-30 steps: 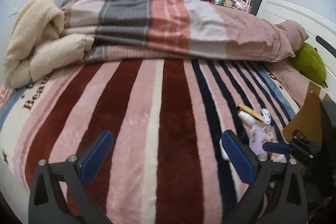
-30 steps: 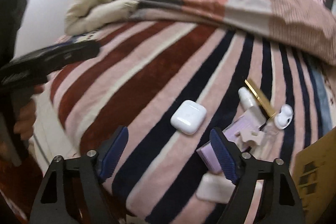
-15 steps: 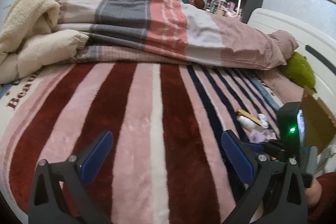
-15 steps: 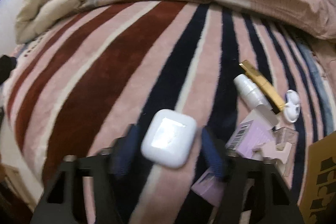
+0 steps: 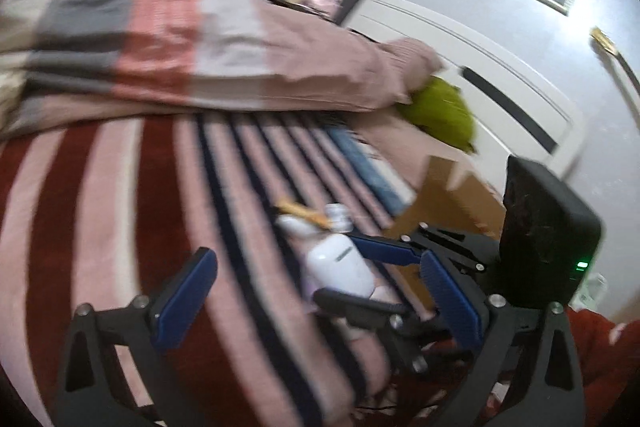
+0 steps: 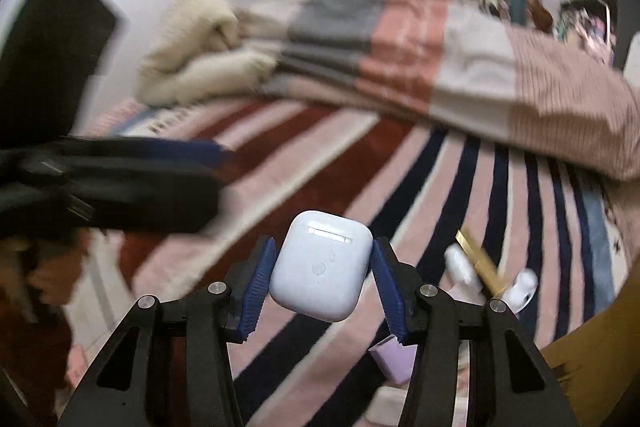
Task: Organize rigid objects
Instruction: 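Carry the earbud case into the cardboard box and open the right gripper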
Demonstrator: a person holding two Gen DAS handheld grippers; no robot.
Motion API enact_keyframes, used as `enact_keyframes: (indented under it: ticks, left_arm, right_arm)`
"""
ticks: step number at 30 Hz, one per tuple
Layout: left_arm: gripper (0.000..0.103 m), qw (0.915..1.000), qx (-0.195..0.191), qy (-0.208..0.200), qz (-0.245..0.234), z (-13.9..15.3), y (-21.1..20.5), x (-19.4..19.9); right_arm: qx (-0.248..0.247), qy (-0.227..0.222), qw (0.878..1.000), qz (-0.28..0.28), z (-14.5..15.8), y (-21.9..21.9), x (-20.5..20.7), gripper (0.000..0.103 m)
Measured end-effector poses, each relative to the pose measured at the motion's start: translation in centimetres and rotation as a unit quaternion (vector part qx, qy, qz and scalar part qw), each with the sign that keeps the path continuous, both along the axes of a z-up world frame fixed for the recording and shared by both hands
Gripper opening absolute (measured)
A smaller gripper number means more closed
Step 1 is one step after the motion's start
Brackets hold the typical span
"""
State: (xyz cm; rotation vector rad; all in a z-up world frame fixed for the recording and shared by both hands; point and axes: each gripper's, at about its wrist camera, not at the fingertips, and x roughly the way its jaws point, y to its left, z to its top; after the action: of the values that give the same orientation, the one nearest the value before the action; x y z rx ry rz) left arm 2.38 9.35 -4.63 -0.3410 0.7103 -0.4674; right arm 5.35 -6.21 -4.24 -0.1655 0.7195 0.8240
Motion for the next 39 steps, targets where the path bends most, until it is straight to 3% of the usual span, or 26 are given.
enact_keyframes:
  ticks: [4,6,12,20,32,34,36,37,39]
  left_arm:
    - [0.069,0.9988,-0.020,0.003,-0.045,3.0,-4.5,1.8]
    - [0.048,0.9967,-0.028,0.002,-0.076,4.3,-7.1,2.7]
    - [0.023,0.9924,0.013,0.006,-0.123,7.1,-16.1,6.4]
    - [0.023,0.9800,0.045,0.055,-0.186,5.2,-25.6,11.5]
    - [0.021,0.9717,0.055,0.098,-0.208,2.9,-28.9,14.2]
    - [0.029,0.9732,0.059,0.097,-0.200,3.0,-28.7,14.3]
    - [0.064,0.9773,0.063,0.086,-0.183,3.4,-27.8,14.0]
    - [0.069,0.9799,0.064,0.076,-0.173,3.8,-27.2,13.7]
    - [0.071,0.9833,0.059,0.058,-0.162,4.8,-25.5,12.8]
  right_arm:
    - [0.022,-0.038,0.999,-0.011,3.7,-3.4,-0.3,0.046]
    - [0.031,-0.049,0.998,-0.027,4.8,-5.7,-0.1,0.046]
    - [0.025,-0.070,0.993,-0.094,6.0,-14.1,1.2,0.044]
    - [0.015,-0.028,0.989,-0.145,3.7,-22.3,3.6,0.042]
    - [-0.021,0.026,0.987,-0.159,1.8,-25.0,4.8,0.042]
    - [-0.033,0.037,0.984,-0.169,1.6,-24.9,5.1,0.044]
    - [-0.044,0.033,0.982,-0.178,1.7,-24.7,5.1,0.059]
    - [-0.046,0.029,0.982,-0.180,1.9,-24.6,5.0,0.069]
    - [-0.051,0.019,0.982,-0.181,2.4,-24.4,4.6,0.074]
